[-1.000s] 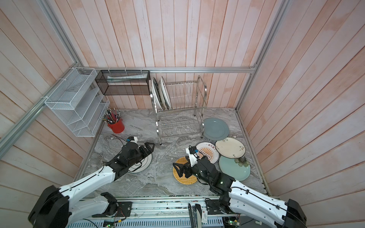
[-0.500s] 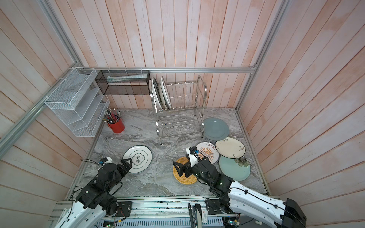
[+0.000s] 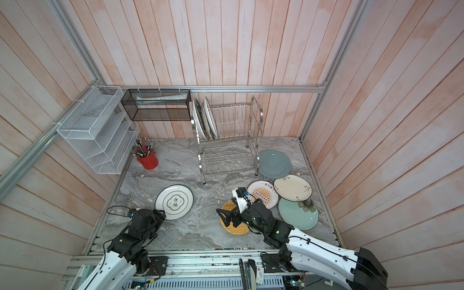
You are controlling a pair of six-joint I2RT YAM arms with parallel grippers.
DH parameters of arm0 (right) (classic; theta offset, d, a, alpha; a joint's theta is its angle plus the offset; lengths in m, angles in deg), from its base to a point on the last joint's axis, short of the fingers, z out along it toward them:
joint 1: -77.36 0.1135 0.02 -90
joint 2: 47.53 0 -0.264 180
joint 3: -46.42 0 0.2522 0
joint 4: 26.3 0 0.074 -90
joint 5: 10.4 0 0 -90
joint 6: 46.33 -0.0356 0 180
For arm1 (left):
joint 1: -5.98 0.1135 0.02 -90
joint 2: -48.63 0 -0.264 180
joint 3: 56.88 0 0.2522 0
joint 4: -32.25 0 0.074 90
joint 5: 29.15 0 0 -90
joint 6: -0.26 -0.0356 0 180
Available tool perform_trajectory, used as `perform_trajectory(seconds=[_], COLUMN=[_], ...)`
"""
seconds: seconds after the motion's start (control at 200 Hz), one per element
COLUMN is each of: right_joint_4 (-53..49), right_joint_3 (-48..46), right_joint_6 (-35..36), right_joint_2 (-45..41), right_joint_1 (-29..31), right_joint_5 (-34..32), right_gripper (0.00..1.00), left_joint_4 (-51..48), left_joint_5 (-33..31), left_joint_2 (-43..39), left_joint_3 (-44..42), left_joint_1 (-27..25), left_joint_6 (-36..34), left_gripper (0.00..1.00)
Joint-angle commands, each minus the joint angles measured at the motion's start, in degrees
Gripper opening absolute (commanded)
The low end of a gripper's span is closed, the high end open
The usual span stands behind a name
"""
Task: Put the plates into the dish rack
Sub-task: 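Move the right gripper toward the white teal-rimmed plate while the left gripper draws back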
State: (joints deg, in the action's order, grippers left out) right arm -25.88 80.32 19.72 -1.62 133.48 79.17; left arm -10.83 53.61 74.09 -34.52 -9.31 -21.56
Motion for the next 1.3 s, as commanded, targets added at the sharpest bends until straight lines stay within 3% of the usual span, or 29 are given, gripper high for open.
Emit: perform_trajectory(seconds=[0.0, 0.25, 0.425, 0.505, 0.805, 0.995, 1.165, 1.295], right_joint_4=[0.97, 0.86, 1.73, 2.33, 3.34, 3.23, 4.99, 11.29], right_joint_3=[0.20, 0.32, 0.33, 0.40, 0.99, 2.47, 5.50, 5.88], right_joint_6=[0.49, 0.60, 0.76, 0.64, 2.06, 4.43, 11.10, 25.36], right_joint_2=[0.06, 0.14, 1.08, 1.71, 3.35, 4.17, 7.40, 11.38], right_joint_1=[0.31, 0.31, 0.31, 0.30, 0.45, 0.92, 2.88, 7.97], right_joint_5=[0.93, 0.69, 0.47, 0.93, 2.05, 1.00, -1.94, -6.38], right_gripper=[0.98, 0.98, 0.98, 0.98, 0.98, 0.98, 0.98, 0.98], left_joint_4=[6.68, 14.68, 18.16, 19.40, 20.86, 16.77, 9.49, 3.33], left_joint_5=[8.17, 17.09, 17.94, 18.55, 20.53, 21.70, 21.81, 21.61], left_joint_2=[0.89, 6.32, 8.77, 9.65, 8.49, 5.24, 3.03, 4.67], left_joint_3=[-2.42, -6.03, -6.31, -6.52, -5.34, -1.62, 4.23, 9.97], left_joint_1=[3.85, 10.57, 11.22, 11.51, 11.73, 11.69, 11.68, 11.55], left_joint_6=[-2.88, -5.39, -6.66, -6.83, -8.65, -10.04, -10.00, -9.45], left_gripper=[0.63, 0.50, 0.41, 0.29, 0.03, 0.00, 0.00, 0.00])
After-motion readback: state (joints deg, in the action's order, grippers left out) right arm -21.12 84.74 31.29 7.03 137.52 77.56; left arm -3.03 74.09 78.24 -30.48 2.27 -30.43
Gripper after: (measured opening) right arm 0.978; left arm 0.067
